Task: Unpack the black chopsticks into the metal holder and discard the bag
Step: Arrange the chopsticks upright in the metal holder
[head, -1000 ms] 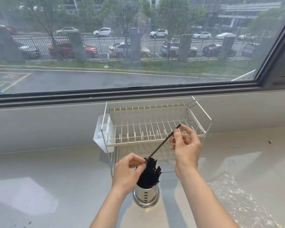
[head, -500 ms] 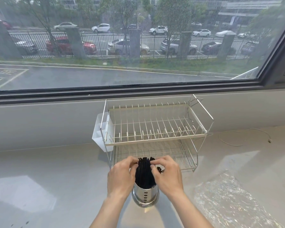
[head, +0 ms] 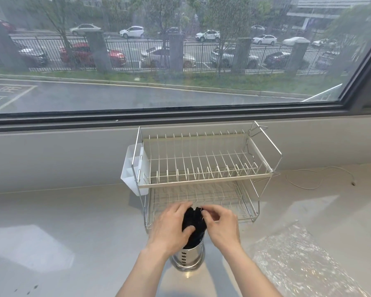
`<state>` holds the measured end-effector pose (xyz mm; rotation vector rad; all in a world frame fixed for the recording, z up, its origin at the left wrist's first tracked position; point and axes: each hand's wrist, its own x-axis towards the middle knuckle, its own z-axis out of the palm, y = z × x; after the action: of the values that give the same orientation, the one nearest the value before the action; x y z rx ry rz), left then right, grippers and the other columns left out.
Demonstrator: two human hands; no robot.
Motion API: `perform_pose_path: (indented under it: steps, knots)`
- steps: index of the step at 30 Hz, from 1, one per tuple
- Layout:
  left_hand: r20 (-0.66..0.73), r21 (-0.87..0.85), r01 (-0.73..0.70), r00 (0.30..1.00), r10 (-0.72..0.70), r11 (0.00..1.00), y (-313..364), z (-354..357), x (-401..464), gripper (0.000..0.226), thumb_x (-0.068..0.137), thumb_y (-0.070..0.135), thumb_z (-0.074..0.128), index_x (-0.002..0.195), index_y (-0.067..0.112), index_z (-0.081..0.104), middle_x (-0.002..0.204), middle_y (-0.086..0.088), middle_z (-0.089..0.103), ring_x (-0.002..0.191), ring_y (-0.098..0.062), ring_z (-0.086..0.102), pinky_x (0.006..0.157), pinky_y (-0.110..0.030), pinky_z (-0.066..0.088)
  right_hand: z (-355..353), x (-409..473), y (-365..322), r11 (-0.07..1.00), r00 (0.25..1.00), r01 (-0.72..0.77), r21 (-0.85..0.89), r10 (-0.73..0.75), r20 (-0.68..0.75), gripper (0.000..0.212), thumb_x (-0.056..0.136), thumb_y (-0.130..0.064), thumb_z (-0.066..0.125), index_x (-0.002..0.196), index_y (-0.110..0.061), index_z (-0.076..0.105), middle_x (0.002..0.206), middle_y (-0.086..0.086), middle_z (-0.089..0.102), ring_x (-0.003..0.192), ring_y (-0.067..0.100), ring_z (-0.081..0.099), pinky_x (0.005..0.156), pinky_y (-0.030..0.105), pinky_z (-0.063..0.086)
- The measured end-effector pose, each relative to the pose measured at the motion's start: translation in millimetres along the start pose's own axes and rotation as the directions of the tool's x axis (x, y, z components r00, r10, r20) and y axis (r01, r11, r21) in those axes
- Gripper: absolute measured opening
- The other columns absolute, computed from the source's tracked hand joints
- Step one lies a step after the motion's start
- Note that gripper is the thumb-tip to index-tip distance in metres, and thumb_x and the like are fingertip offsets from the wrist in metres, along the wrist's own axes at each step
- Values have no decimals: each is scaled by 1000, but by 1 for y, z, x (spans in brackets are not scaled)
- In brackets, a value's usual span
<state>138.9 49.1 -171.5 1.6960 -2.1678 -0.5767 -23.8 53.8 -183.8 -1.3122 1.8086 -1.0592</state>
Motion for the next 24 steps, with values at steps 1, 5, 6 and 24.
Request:
perform_pose_path:
  steps: [1, 5, 6, 24]
  knots:
    - [-50, -61, 47, 998, -50, 997, -1, 0, -1, 47, 92, 30, 61, 139, 36, 53, 141, 15, 58, 132, -13, 53, 109, -32, 42, -3, -1, 0, 996, 1000, -22, 85, 22, 1, 23, 85, -23, 74, 106, -31, 77, 86, -10, 79, 79, -1, 72, 82, 33, 60]
    - [-217, -288, 235, 928, -302, 929, -4, -2, -5, 25, 101, 23, 53, 118, 29, 70, 115, 9, 75, 111, -17, 67, 91, -28, 47, -14, -9, 6, 993, 962, -50, 111, 18, 271, 44, 69, -24, 87, 108, -35, 73, 94, -13, 79, 82, 3, 72, 77, 26, 59]
    - [-208, -327, 240, 925, -317, 914, -4, -2, -6, 26, 101, 30, 51, 121, 30, 68, 118, 8, 74, 112, -16, 67, 93, -29, 47, -14, -10, 10, 998, 961, -35, 60, 17, 275, 38, 68, -20, 87, 102, -33, 77, 92, -14, 79, 80, 2, 72, 76, 26, 58]
    - [-155, -522, 271, 902, -403, 809, 6, 14, -19, 30, 105, 31, 46, 110, 30, 75, 108, 14, 76, 106, -14, 67, 89, -29, 45, -14, -6, 1, 901, 990, -141, 411, 129, 57, 20, 96, -8, 63, 108, -19, 73, 93, 0, 81, 86, 14, 76, 61, 22, 59]
